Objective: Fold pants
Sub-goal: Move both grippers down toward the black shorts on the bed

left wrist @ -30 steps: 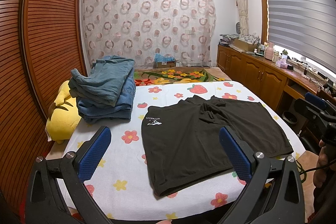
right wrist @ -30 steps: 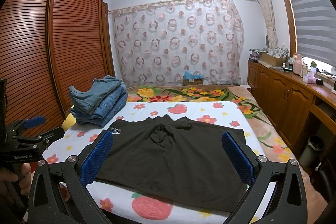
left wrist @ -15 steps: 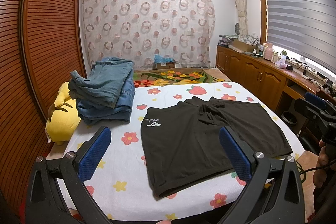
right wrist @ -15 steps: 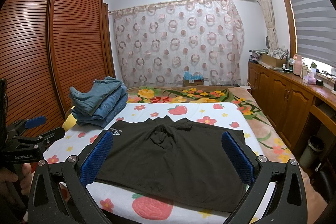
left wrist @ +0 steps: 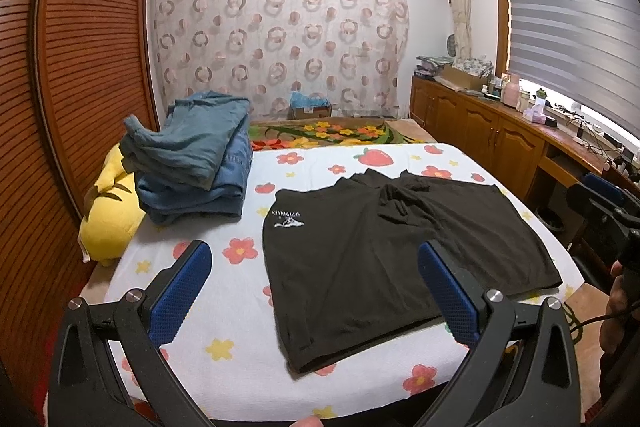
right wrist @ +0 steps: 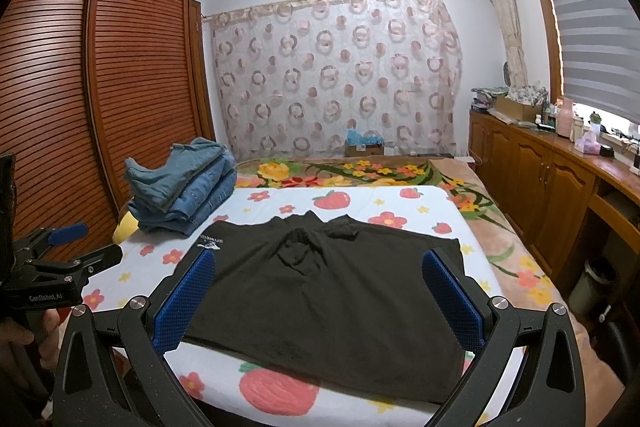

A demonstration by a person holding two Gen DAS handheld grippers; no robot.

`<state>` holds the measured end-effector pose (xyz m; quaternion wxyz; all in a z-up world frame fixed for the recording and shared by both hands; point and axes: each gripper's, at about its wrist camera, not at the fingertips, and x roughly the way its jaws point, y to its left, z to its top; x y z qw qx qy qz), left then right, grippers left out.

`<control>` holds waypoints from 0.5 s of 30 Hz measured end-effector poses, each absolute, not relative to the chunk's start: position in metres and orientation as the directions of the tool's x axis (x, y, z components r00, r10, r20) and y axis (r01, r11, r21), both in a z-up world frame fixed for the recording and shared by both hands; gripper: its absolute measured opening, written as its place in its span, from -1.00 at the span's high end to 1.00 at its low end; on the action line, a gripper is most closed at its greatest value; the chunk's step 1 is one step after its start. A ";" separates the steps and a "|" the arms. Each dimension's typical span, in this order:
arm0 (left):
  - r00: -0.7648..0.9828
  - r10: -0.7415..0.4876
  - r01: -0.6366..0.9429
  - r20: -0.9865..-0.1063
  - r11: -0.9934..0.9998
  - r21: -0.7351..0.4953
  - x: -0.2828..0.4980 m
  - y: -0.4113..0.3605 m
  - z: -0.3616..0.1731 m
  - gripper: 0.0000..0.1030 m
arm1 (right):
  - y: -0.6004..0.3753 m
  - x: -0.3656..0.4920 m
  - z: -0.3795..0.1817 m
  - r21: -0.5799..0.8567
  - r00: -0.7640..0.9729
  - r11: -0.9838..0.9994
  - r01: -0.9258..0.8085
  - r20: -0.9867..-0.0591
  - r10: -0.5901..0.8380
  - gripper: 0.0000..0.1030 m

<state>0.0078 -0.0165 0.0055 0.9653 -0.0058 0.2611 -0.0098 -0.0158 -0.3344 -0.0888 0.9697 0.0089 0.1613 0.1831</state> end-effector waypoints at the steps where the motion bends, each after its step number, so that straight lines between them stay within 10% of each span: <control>1: 0.860 -0.024 0.017 -0.509 1.000 -0.019 0.010 -0.017 0.004 -1.00 | -0.334 -0.015 -0.089 0.076 0.880 0.933 -0.352 -0.313 0.357 -1.00; 15: 0.823 -0.033 0.015 -0.568 0.999 -0.036 0.026 -0.005 -0.039 -1.00 | -0.335 0.001 -0.097 0.066 0.864 0.941 -0.333 -0.378 0.332 -1.00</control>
